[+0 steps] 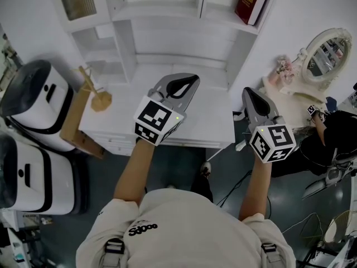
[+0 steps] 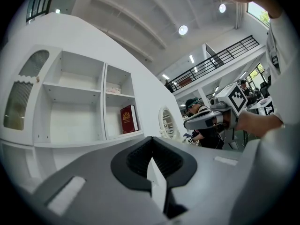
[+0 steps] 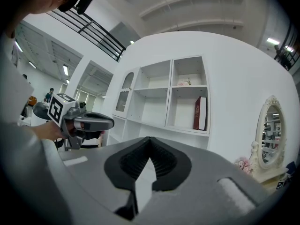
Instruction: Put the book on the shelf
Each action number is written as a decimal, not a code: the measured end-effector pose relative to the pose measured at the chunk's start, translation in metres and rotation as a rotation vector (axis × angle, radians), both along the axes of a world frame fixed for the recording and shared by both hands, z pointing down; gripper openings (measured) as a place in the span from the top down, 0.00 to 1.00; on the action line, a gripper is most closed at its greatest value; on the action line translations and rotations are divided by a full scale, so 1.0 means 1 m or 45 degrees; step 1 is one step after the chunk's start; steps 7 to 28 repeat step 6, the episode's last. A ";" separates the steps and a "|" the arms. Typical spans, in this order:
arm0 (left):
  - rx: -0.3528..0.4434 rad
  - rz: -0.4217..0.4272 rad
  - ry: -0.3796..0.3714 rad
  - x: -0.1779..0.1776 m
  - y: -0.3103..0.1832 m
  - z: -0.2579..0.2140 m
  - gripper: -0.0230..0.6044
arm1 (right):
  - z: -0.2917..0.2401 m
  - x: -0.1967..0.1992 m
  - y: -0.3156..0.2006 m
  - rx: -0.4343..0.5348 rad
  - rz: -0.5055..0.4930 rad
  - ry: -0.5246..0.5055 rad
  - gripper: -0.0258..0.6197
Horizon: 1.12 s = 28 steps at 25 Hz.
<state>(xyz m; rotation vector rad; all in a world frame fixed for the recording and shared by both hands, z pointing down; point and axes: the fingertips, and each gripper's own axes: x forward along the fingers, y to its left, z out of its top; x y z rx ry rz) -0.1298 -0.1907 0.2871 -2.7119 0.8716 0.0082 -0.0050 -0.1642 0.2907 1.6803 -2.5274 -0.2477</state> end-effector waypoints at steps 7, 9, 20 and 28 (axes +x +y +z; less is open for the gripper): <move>-0.009 -0.003 0.001 -0.003 -0.002 0.003 0.94 | 0.006 -0.001 -0.001 -0.017 -0.008 -0.013 0.96; -0.009 -0.003 0.001 -0.003 -0.002 0.003 0.94 | 0.006 -0.001 -0.001 -0.017 -0.008 -0.013 0.96; -0.009 -0.003 0.001 -0.003 -0.002 0.003 0.94 | 0.006 -0.001 -0.001 -0.017 -0.008 -0.013 0.96; -0.009 -0.003 0.001 -0.003 -0.002 0.003 0.94 | 0.006 -0.001 -0.001 -0.017 -0.008 -0.013 0.96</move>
